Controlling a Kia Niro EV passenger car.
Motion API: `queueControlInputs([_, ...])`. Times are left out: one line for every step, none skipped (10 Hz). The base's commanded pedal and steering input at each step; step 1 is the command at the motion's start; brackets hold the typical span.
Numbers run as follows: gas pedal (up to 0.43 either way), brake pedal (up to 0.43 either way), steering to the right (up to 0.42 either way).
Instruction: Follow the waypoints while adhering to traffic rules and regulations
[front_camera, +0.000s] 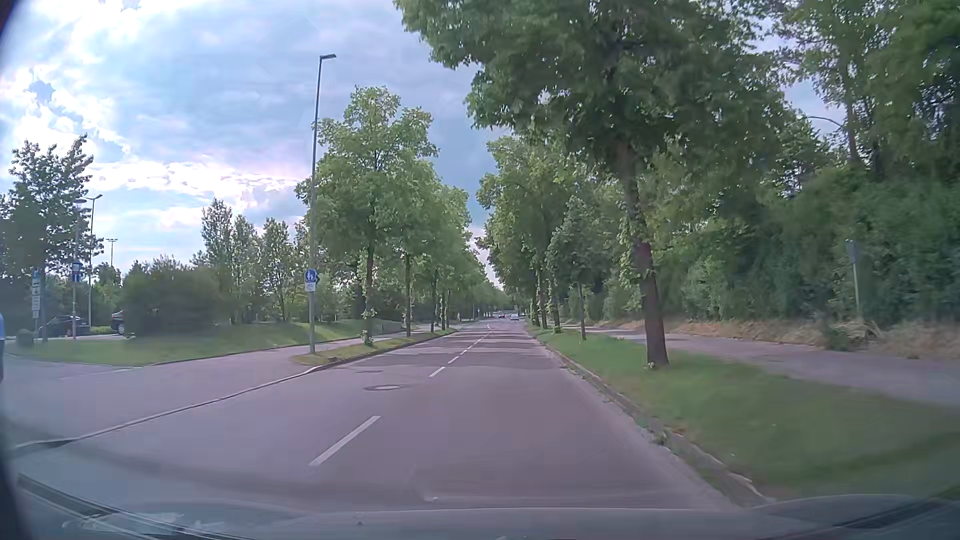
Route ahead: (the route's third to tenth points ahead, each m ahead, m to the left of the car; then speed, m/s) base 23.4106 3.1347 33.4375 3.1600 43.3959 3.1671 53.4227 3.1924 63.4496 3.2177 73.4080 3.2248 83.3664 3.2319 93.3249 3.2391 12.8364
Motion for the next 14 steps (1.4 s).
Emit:
queueControlInputs([0.138, 0.018, -0.003])
queueControlInputs([0.130, 0.018, -0.003])
queueControlInputs([0.110, 0.018, -0.003])
queueControlInputs([0.110, 0.018, -0.003])
queueControlInputs([0.110, 0.018, -0.003])
queueControlInputs([0.110, 0.018, -0.003])
queueControlInputs([0.110, 0.018, -0.003])
queueControlInputs([0.087, 0.018, -0.003])
queueControlInputs([0.047, 0.018, -0.003])
queueControlInputs([0.039, 0.018, -0.003])
queueControlInputs([0.020, 0.018, -0.002])
queueControlInputs([0.000, 0.018, -0.001])
queueControlInputs([0.000, 0.018, 0.000])
queueControlInputs([0.000, 0.018, 0.001])
